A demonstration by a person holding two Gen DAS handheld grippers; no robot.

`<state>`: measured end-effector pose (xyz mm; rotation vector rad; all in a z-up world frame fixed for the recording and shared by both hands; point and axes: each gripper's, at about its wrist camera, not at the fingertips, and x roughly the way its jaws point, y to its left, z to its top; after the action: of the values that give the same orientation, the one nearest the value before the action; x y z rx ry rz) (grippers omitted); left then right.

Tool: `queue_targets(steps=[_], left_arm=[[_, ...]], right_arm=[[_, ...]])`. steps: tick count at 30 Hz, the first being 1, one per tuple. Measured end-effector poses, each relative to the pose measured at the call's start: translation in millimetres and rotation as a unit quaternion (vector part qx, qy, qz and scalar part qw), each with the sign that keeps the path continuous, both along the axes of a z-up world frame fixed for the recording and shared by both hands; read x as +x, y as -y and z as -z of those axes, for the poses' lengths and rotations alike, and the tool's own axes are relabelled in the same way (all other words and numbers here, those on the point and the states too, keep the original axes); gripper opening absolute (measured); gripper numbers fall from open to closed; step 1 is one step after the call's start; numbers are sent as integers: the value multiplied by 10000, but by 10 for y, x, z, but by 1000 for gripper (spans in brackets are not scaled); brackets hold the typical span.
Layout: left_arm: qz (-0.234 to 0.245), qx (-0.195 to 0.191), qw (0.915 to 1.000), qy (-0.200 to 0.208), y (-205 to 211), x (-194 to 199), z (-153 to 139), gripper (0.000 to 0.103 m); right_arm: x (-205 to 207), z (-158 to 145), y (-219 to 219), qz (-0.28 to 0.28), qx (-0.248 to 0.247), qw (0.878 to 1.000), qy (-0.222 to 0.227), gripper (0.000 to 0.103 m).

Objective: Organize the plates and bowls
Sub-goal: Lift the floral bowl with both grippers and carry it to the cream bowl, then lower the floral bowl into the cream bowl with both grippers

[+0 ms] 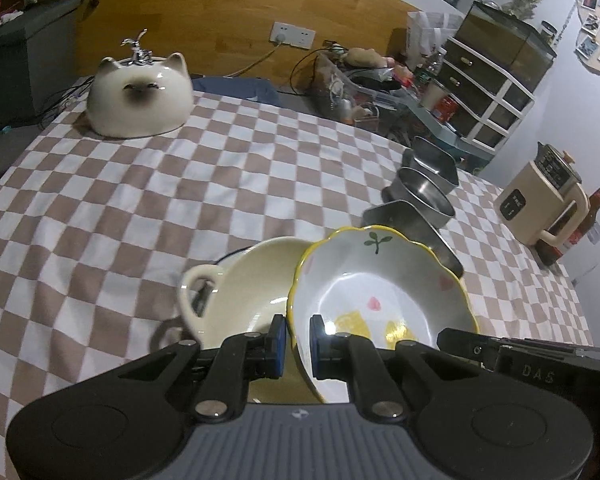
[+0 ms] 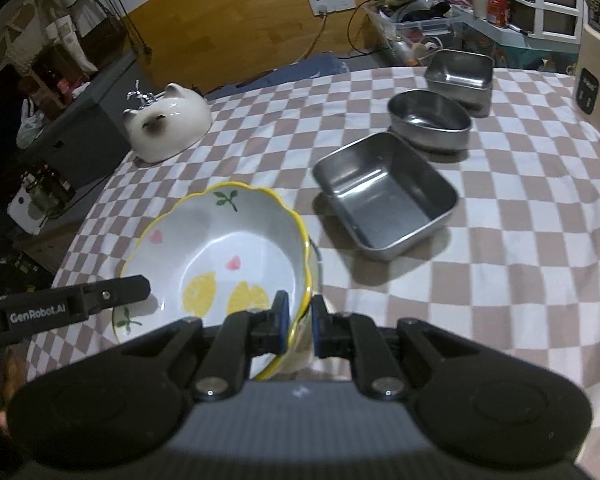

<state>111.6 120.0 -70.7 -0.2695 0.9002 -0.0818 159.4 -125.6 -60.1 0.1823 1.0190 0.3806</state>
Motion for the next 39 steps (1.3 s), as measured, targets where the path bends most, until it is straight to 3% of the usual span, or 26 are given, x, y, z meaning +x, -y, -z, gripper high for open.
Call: queue_targets(steps=[12, 31, 34, 39], left_arm=[[-124, -244, 9994, -210, -236, 91, 123, 13], [-279, -279, 9979, -510, -312, 259, 243, 11], [11, -684, 9976, -134, -287, 231, 165, 10], [388, -347, 9985, -137, -64, 270, 127, 10]], right_arm=[[131, 71, -251, -83, -173, 9997, -175, 14], [341, 313, -390, 15, -126, 9973, -726, 14], [370, 324, -406, -6, -91, 9972, -738, 14], [379, 287, -516, -290, -163, 9977, -585, 13]])
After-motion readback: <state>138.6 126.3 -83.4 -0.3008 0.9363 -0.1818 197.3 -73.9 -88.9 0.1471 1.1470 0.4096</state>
